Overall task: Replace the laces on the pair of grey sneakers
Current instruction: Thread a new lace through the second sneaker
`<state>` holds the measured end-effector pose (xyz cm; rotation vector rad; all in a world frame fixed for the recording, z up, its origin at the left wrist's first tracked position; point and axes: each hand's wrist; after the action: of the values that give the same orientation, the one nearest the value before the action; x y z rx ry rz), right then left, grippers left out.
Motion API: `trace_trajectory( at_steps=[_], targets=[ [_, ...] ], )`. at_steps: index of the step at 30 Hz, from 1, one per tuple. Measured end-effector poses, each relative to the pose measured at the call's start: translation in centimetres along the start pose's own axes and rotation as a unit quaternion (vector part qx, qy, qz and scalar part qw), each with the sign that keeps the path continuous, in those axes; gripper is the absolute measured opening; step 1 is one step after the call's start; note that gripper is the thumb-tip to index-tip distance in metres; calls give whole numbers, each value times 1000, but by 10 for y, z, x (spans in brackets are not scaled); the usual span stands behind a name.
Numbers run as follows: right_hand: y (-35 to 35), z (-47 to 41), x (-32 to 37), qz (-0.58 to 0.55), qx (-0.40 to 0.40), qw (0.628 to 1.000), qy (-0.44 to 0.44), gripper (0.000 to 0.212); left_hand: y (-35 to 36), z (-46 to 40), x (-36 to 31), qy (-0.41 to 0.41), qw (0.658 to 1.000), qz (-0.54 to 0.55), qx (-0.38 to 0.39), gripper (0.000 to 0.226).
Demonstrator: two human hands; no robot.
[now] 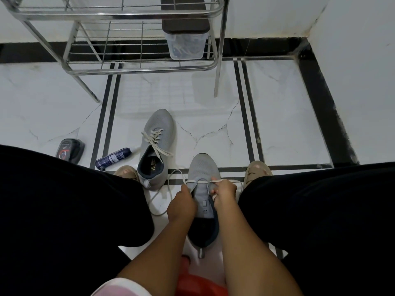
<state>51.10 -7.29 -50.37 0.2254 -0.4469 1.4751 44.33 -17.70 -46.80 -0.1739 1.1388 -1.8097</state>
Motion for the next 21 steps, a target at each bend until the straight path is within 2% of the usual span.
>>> trace_trajectory(
  at_steps=[3, 6, 9, 12, 16, 19, 21],
  targets=[
    [-4, 7, -4, 44, 20, 999, -13, 9, 0, 0, 0, 9, 1000, -15, -3, 30],
    [-5, 1, -12, 145, 25, 985, -86, 25, 1, 0, 0, 18, 999, -30, 1, 31],
    [-3, -4, -14, 255, -8, 956, -144, 36, 1, 0, 0, 21, 999, -31, 2, 31],
    [-4, -5, -14, 307, -56, 936, -161, 32, 2, 0, 2, 16, 1000, -21, 5, 29],
    [-4, -5, -19, 224, -82, 961, -138, 29, 3, -1, 2, 17, 1000, -6, 4, 28],
    [-4, -11, -15, 110, -83, 987, -83, 20, 2, -2, 2, 18, 1000, 2, 3, 25],
    [-8, -12, -9, 52, -59, 996, -44, 23, 2, -2, 2, 21, 1000, 1, 6, 25]
  ],
)
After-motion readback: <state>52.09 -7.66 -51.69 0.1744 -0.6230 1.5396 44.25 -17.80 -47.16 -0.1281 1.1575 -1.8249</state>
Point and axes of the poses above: each hand's wrist, its own z-axis away from the middle knuckle, its own y-axis out of the palm, x = y × z, and after that the axes turned 6 degrees about y, right-handed
